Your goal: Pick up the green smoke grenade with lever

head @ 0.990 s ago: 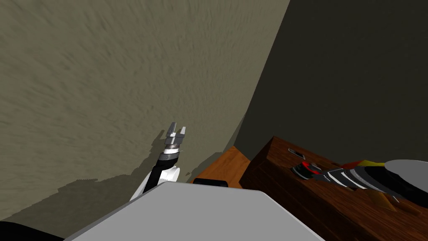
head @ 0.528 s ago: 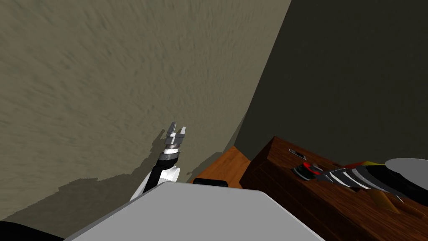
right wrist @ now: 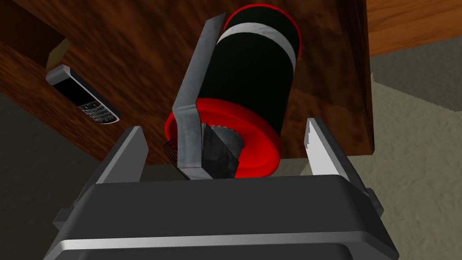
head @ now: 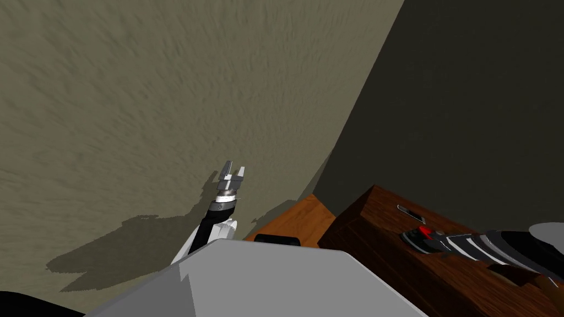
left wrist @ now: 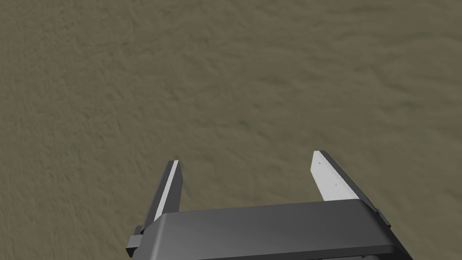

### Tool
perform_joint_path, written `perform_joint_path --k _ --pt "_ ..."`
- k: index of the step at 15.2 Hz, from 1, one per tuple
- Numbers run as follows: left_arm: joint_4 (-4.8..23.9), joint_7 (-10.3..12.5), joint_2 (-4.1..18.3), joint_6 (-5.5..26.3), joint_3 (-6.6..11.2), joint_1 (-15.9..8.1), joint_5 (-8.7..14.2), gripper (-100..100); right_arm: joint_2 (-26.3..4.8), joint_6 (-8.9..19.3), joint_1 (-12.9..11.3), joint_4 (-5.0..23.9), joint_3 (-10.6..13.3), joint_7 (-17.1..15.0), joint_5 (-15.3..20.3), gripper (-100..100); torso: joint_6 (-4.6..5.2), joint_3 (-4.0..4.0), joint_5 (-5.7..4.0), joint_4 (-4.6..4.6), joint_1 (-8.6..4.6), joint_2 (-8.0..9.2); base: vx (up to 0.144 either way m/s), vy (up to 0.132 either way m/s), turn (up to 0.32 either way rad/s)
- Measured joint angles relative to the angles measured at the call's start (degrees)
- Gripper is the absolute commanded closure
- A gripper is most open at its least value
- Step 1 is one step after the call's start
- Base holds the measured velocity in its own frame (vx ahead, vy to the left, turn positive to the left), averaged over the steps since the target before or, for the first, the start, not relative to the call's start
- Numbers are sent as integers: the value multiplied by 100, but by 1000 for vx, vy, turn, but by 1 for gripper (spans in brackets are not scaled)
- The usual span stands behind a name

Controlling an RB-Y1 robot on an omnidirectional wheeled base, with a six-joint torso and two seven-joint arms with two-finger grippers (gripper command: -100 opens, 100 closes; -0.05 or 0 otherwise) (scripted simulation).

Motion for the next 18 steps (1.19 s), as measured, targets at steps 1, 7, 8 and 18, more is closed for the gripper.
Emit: perform_joint_path --k 1,7,8,18 --pt "0 0 0 0 0 1 0 0 63 -2 52 34 -51 -24 79 -100 7 1 -1 1 -1 0 -24 -9 -65" --pt "0 0 0 0 0 2 0 0 144 -92 -754 138 634 -119 268 -100 1 -14 3 -5 10 -25 2 2 -8" --pt "0 0 0 0 0 2 0 0 147 -101 -817 143 677 -131 284 100 2 -14 3 -5 9 -25 0 0 0" --pt "0 0 0 0 0 2 0 0 -90 -169 -745 7 465 18 166 100 2 -22 3 -7 16 -40 30 11 -111"
